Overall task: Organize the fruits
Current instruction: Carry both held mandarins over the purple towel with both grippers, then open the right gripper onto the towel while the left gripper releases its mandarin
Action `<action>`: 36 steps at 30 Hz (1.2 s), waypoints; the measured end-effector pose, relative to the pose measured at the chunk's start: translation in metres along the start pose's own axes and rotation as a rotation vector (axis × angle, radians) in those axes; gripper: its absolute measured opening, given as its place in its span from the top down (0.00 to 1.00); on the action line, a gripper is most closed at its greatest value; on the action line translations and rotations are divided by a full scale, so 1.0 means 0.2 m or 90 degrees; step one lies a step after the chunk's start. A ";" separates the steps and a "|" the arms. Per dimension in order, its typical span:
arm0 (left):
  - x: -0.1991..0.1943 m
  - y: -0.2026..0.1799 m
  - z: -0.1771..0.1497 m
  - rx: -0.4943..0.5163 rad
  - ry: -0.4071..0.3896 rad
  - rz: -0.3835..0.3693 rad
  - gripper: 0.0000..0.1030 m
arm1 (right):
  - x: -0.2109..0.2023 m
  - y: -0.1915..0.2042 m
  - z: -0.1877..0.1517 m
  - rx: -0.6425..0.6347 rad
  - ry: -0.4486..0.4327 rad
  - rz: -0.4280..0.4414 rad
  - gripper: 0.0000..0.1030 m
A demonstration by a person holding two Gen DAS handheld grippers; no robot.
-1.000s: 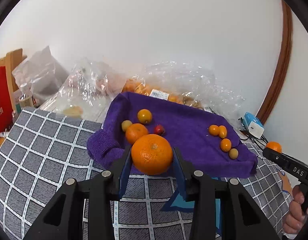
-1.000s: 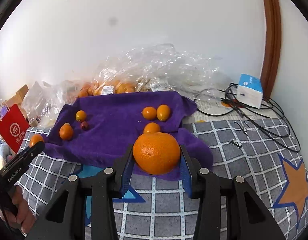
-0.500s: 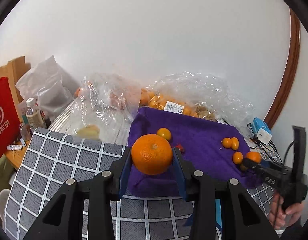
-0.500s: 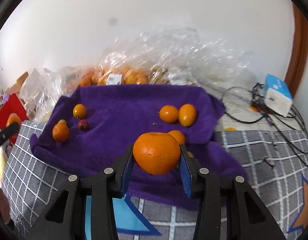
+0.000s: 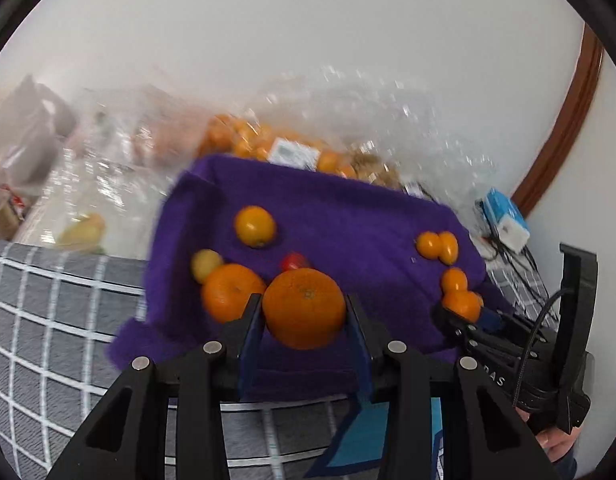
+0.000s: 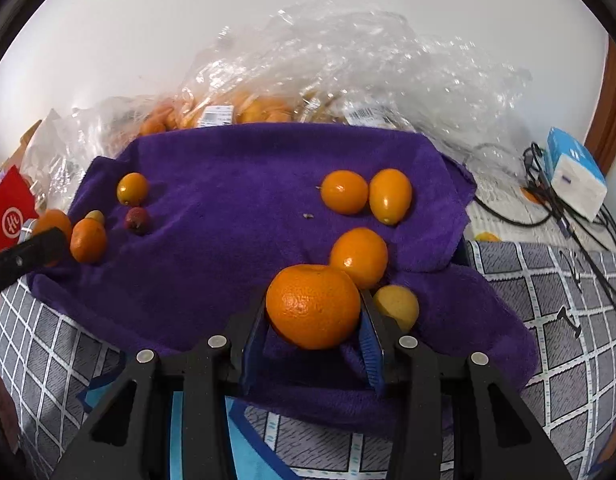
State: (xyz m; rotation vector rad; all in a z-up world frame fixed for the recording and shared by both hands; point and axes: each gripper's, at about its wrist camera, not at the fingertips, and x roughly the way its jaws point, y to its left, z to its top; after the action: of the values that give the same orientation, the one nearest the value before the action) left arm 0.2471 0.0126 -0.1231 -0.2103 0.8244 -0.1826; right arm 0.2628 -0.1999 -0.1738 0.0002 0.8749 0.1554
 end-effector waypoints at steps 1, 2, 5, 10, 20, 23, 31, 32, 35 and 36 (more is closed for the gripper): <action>0.03 -0.01 0.00 0.003 0.012 -0.002 0.63 | 0.01 -0.01 0.00 0.003 0.002 0.001 0.59; 0.05 -0.02 0.00 0.003 0.021 0.002 0.63 | 0.01 -0.01 0.00 0.002 0.002 0.003 0.59; 0.11 -0.02 0.00 -0.011 0.041 0.013 0.63 | 0.01 -0.02 0.00 0.000 0.000 0.003 0.59; 0.17 -0.01 -0.01 -0.018 0.049 0.024 0.63 | 0.01 -0.01 0.00 -0.001 -0.001 0.002 0.60; 0.20 -0.05 -0.03 0.044 0.040 0.059 0.63 | 0.00 -0.01 -0.01 -0.009 -0.008 -0.009 0.57; 0.21 -0.05 -0.04 0.046 0.040 0.065 0.63 | -0.01 0.00 -0.01 -0.014 -0.013 -0.022 0.51; 0.22 -0.08 -0.06 0.075 0.048 0.096 0.61 | -0.02 -0.05 -0.02 0.005 -0.019 -0.009 0.45; 0.22 -0.08 -0.05 0.074 0.049 0.090 0.58 | -0.02 -0.05 -0.02 0.004 -0.019 -0.009 0.45; 0.20 -0.09 -0.06 0.071 0.045 0.074 0.43 | -0.03 -0.04 -0.03 0.002 -0.019 -0.006 0.42; 0.19 -0.09 -0.05 0.068 0.043 0.066 0.41 | -0.03 -0.04 -0.03 0.001 -0.020 -0.003 0.42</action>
State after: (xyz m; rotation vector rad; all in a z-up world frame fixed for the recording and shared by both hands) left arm 0.2632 -0.0149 -0.1530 -0.0619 0.8876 -0.1367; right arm 0.2553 -0.2097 -0.1727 0.0025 0.8438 0.1493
